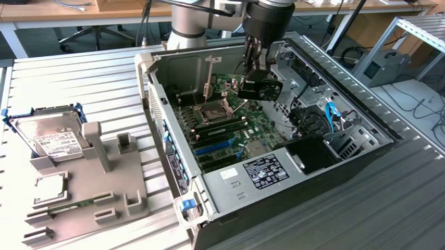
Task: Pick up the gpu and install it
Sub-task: 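Insert the gpu into the slot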
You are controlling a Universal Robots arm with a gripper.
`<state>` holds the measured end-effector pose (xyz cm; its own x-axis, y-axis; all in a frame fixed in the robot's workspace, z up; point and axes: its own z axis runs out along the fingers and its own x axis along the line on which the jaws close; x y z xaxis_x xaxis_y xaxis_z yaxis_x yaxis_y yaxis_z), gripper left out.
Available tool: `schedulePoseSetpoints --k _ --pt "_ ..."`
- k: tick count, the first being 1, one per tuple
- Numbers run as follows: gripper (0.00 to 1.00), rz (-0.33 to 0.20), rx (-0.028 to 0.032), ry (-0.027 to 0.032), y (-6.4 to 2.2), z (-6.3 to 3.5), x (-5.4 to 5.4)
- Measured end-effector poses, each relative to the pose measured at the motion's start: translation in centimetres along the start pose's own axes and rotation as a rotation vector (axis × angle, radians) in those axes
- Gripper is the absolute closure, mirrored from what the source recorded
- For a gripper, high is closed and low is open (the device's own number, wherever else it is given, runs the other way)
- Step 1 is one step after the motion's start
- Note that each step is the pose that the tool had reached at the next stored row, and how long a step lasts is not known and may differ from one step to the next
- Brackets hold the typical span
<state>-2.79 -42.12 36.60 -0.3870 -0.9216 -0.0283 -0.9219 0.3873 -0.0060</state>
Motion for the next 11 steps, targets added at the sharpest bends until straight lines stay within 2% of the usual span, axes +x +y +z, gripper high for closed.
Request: schedulePoseSetpoints --k 11 --pt "0.74 -0.013 -0.0004 0.0000 0.00 0.00 0.00"
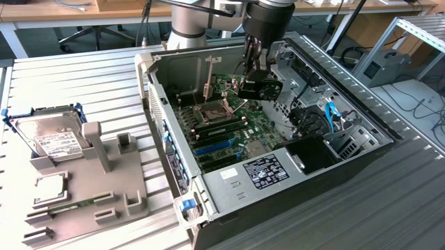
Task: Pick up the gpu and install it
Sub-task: 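Insert the gpu into the slot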
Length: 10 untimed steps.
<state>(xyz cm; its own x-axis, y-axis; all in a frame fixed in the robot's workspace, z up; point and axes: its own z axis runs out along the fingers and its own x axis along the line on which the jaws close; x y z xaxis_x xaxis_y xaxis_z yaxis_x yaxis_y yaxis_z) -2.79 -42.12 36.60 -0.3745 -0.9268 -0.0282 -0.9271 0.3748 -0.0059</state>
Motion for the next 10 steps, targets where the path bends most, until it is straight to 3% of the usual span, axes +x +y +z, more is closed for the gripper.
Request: schedulePoseSetpoints --k 10 --pt "0.74 -0.015 -0.0004 -0.0001 0.00 0.00 0.00"
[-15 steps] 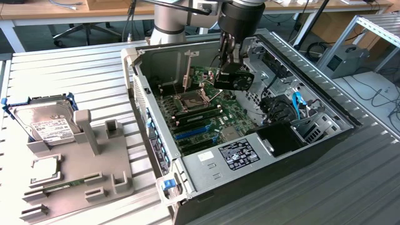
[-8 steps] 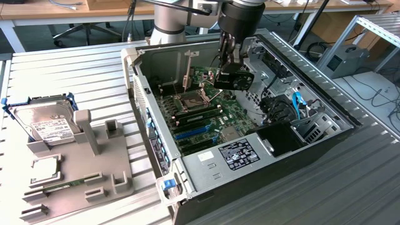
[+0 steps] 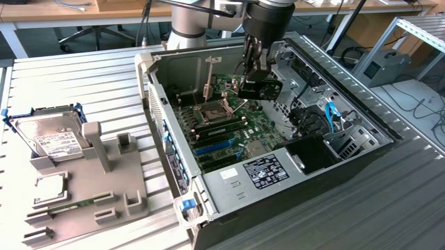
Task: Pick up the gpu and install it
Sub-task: 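Insert the gpu into the slot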
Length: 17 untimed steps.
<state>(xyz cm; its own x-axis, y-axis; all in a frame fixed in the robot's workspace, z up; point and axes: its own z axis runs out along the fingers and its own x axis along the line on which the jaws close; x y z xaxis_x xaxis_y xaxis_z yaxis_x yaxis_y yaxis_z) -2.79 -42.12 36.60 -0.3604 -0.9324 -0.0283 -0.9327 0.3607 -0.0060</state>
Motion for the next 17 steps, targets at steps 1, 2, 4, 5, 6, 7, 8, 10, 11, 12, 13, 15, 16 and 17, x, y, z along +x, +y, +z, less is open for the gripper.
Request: schedulePoseSetpoints --k 1,2,4,5,6,7,8,10,11,12,13,15,16,17 --pt "0.74 -0.001 0.0000 0.0000 0.00 0.00 0.00" --pt "0.74 -0.003 -0.0001 0.0000 0.00 0.00 0.00" --pt "0.74 -0.005 -0.0002 -0.0001 0.00 0.00 0.00" --pt "0.74 -0.007 -0.0002 0.0000 0.00 0.00 0.00" --pt "0.74 -0.009 -0.0003 0.0000 0.00 0.00 0.00" --pt "0.74 -0.010 -0.0003 0.0000 0.00 0.00 0.00" --pt "0.74 -0.011 -0.0003 -0.0001 0.00 0.00 0.00" --pt "0.74 -0.013 -0.0004 -0.0001 0.00 0.00 0.00" --pt "0.74 -0.014 -0.0004 -0.0001 0.00 0.00 0.00" --pt "0.74 -0.015 -0.0004 -0.0001 0.00 0.00 0.00" --pt "0.74 -0.017 -0.0005 -0.0001 0.00 0.00 0.00" --pt "0.74 -0.019 -0.0005 -0.0001 0.00 0.00 0.00" --pt "0.74 -0.020 -0.0006 -0.0001 0.00 0.00 0.00" --pt "0.74 -0.021 -0.0006 -0.0001 0.00 0.00 0.00"
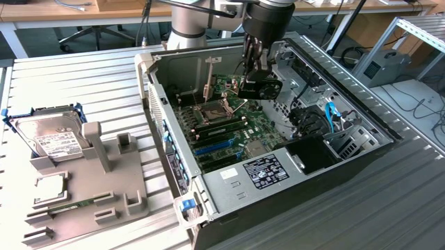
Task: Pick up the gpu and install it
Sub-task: 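Insert the gpu into the slot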
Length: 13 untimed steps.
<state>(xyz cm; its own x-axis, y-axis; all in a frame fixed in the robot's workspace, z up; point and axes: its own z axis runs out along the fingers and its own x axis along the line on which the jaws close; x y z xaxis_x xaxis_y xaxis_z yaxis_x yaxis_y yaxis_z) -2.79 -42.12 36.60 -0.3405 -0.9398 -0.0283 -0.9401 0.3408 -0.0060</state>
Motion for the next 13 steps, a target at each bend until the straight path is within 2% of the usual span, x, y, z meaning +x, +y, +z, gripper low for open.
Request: schedulePoseSetpoints --k 13 --pt "0.74 -0.012 -0.0003 -0.0001 0.00 0.00 0.00"
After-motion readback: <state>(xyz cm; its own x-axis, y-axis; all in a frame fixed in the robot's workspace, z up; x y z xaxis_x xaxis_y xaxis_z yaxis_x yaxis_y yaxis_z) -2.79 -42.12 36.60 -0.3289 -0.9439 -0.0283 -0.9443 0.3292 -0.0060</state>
